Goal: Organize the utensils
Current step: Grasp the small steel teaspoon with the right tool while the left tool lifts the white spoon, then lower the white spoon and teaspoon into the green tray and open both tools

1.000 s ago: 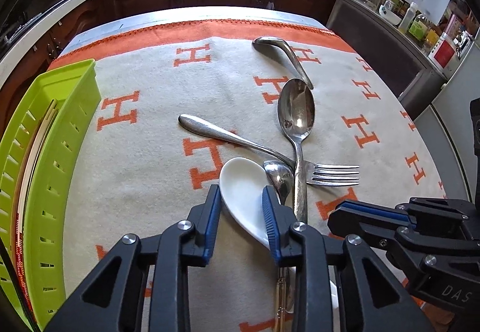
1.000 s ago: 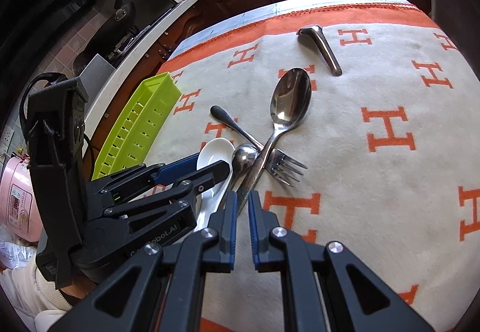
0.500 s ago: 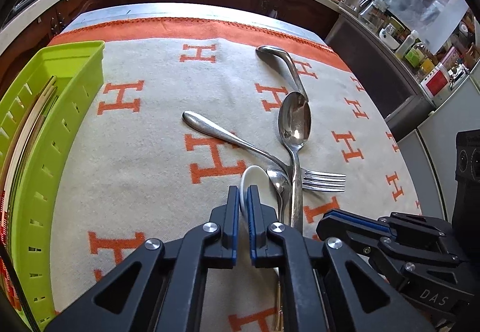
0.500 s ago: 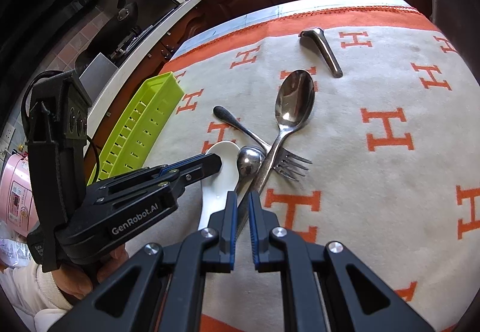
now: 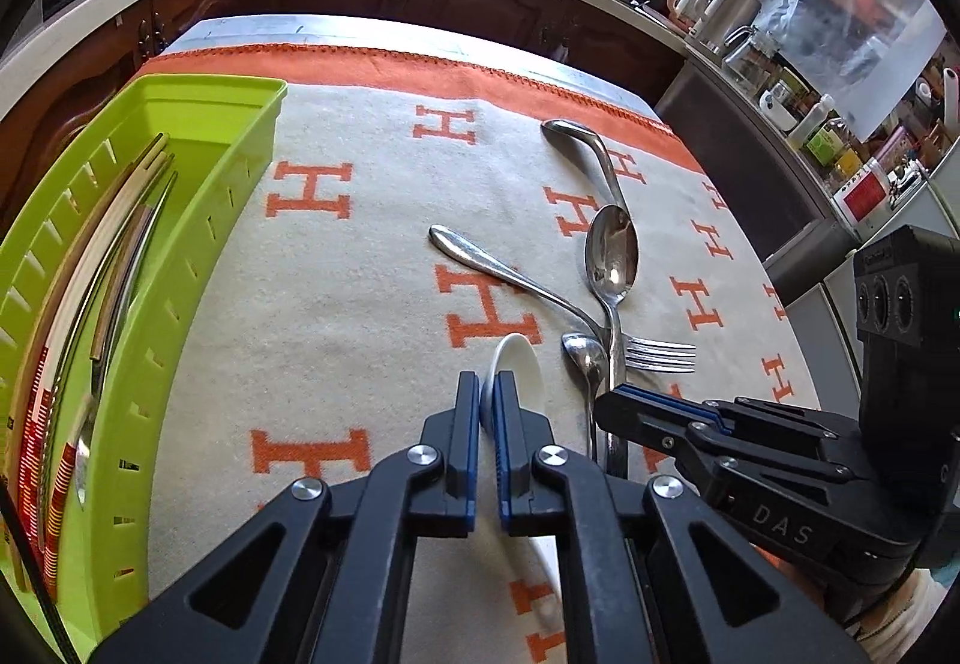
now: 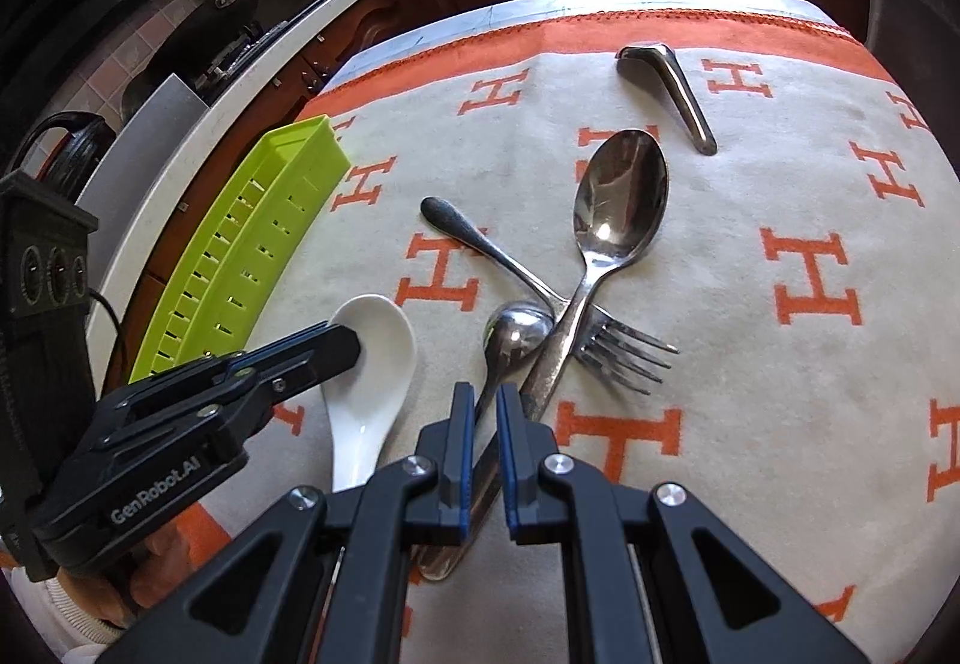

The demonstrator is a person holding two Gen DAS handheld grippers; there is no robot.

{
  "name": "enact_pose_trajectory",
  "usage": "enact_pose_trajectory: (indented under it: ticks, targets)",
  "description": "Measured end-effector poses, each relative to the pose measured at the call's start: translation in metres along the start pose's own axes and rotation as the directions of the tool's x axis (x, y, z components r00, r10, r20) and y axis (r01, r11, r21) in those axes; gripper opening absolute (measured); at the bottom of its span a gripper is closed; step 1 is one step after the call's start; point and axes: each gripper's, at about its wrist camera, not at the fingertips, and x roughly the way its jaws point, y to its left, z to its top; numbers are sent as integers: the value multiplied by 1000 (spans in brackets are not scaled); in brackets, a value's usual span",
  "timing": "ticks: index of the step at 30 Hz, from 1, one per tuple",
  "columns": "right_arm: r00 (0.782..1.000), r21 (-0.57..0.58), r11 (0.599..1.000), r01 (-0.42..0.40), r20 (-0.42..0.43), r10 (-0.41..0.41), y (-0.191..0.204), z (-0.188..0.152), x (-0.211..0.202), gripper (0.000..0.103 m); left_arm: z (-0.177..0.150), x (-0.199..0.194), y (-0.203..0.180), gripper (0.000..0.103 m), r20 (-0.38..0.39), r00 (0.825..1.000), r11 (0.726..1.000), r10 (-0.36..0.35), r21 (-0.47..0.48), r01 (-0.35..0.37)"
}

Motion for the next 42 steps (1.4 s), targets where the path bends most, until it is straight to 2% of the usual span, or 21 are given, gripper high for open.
enact_pose_trajectory:
  ticks: [8, 13, 17, 20, 22, 27, 34, 42]
  targets:
    - [992, -1, 992, 124, -22, -124, 16, 5, 14, 9, 1, -13, 12, 2, 29, 999, 999, -32, -26, 33]
    - [977, -49, 976, 211, 32, -209, 30, 6, 21, 10, 0, -20, 20, 2, 44, 998, 998, -51, -44, 52]
    - [968, -75, 966, 246, 62, -241, 35, 8, 25, 9, 0, -27, 27, 2, 59, 996, 996, -60, -61, 63]
    - [974, -60, 974, 217, 73, -212, 32, 10, 25, 4, 1, -32, 32, 2, 70, 995, 995, -67, -76, 72]
    - [986, -39, 987, 157, 65, -154, 28, 11, 24, 4, 2, -36, 34, 2, 77, 995, 994, -70, -81, 76]
    - [994, -21, 996, 91, 68, -90, 29, 5, 19, 3, 6, -54, 39, 2, 109, 992, 993, -71, -86, 81]
    - [995, -55, 998, 18, 100, -12, 47, 5, 1, 3, 11, -84, 50, 2, 151, 987, 993, -59, -96, 74]
    - [986, -118, 992, -42, 157, 60, 70, 10, -17, 2, 16, -116, 70, 2, 205, 979, 993, 0, -119, 25]
